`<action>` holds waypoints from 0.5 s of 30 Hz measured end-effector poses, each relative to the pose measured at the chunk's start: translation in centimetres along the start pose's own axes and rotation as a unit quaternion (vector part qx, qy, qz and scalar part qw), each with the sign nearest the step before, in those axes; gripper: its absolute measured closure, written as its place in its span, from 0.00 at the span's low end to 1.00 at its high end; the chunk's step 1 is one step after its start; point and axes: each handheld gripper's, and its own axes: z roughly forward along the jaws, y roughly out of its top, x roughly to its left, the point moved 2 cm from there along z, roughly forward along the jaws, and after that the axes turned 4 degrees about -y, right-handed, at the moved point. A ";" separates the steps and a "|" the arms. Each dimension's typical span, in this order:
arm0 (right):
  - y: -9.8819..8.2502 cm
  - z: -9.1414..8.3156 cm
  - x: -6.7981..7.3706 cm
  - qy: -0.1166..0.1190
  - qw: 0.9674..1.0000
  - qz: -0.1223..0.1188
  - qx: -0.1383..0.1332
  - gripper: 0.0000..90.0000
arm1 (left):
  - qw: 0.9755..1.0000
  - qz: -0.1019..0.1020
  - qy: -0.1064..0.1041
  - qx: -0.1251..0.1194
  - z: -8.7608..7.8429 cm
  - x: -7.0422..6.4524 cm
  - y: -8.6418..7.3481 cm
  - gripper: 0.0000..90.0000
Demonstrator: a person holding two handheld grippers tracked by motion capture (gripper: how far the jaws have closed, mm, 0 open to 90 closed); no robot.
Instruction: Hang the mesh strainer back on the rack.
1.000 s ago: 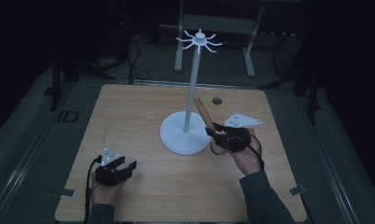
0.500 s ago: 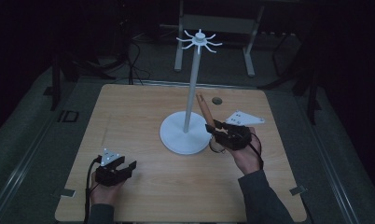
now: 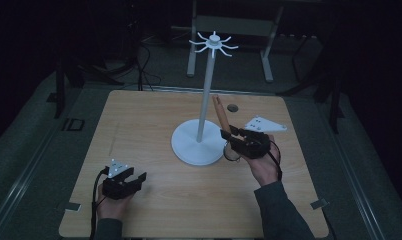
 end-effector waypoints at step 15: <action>0.9 -0.5 -0.5 -0.009 0.999 0.024 -0.029 0.77 | 1.000 0.000 0.000 0.000 0.0 0.0 0.0 0.50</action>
